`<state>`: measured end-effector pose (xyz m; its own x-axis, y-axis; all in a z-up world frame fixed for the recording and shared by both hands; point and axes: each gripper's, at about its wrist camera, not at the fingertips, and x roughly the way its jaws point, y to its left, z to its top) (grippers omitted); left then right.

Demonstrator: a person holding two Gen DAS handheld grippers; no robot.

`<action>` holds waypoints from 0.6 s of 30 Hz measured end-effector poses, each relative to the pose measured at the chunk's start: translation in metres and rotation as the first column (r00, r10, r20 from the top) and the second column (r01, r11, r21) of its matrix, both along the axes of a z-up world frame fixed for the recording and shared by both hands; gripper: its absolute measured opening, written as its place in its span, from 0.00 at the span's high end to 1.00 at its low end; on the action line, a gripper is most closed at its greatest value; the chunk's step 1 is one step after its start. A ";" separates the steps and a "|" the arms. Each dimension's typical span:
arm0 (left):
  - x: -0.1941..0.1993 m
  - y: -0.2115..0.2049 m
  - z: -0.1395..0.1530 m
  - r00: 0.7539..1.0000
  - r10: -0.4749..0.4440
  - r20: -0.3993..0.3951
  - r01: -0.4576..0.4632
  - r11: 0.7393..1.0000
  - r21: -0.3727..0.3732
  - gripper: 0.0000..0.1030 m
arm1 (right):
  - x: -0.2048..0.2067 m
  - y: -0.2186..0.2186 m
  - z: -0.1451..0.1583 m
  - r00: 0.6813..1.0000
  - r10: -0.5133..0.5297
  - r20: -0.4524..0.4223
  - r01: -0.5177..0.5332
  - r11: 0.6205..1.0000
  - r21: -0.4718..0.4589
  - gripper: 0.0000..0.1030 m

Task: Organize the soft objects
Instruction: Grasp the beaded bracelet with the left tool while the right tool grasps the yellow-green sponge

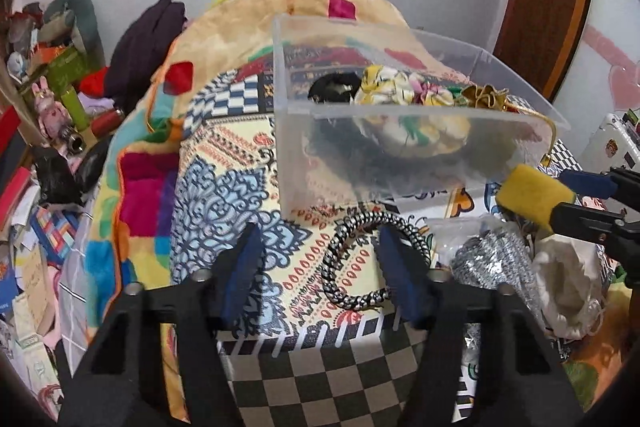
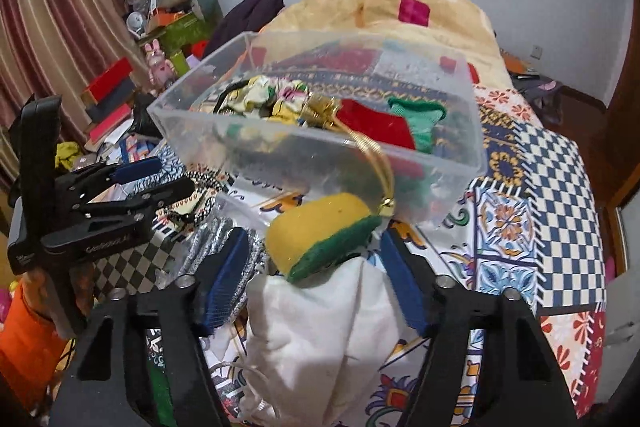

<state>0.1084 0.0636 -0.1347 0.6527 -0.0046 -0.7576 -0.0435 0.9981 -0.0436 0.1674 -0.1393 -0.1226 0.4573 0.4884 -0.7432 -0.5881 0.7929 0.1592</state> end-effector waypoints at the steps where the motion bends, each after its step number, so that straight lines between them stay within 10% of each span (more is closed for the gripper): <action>1: 0.001 0.000 -0.003 1.000 -0.006 -0.009 0.005 1.000 -0.009 0.57 | 0.000 0.001 -0.002 1.000 0.004 -0.007 -0.004 1.000 -0.002 0.49; 10: -0.005 -0.007 -0.004 0.999 -0.044 0.021 0.043 0.998 0.035 0.92 | -0.002 -0.007 -0.004 1.000 0.002 -0.017 -0.002 1.000 0.018 0.68; 18: -0.022 -0.010 0.014 0.994 -0.064 0.093 0.058 0.997 0.059 0.95 | -0.016 -0.007 0.012 0.999 0.029 0.038 -0.030 0.999 0.035 0.70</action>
<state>0.0861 0.0540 -0.1209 0.7211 -0.0056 -0.6928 0.0191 0.9997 0.0119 0.1510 -0.1459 -0.1110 0.4694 0.5280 -0.7077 -0.6171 0.7694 0.1647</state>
